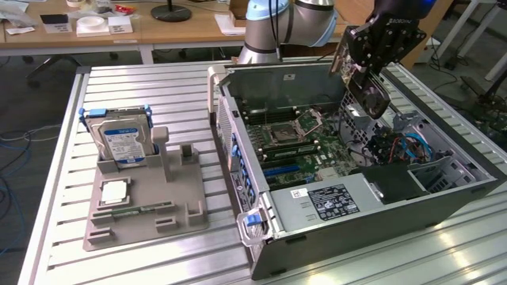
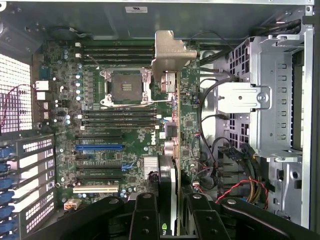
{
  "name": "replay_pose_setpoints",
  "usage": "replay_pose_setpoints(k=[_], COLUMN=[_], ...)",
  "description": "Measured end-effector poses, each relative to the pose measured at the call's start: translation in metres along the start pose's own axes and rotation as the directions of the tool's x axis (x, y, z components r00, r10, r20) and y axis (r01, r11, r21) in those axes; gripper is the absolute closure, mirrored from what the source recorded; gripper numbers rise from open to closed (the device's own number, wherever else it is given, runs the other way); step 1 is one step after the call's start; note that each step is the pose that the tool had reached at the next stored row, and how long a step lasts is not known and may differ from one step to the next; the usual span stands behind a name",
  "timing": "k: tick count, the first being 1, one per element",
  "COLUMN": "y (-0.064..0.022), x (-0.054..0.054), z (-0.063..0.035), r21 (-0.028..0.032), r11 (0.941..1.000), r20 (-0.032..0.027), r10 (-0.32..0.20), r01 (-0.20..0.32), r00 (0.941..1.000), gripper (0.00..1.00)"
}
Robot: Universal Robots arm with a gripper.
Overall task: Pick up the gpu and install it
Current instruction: 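Pick up the gpu and move the gpu toward the slot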
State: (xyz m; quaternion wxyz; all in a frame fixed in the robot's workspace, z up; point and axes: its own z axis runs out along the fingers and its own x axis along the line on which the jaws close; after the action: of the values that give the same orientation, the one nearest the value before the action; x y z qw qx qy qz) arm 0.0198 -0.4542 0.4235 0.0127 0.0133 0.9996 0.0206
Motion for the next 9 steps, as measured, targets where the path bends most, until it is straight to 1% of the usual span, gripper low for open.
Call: replay_pose_setpoints(k=[6, 9], y=[0.0, 0.0001], x=[-0.0004, -0.0039], z=[0.0, 0.0002], r21=[0.0, 0.0], r11=[1.0, 1.0], r20=[0.0, 0.0], r10=[0.0, 0.0], r01=[0.0, 0.0], r00=[1.0, 1.0], gripper=[0.73, 0.73])
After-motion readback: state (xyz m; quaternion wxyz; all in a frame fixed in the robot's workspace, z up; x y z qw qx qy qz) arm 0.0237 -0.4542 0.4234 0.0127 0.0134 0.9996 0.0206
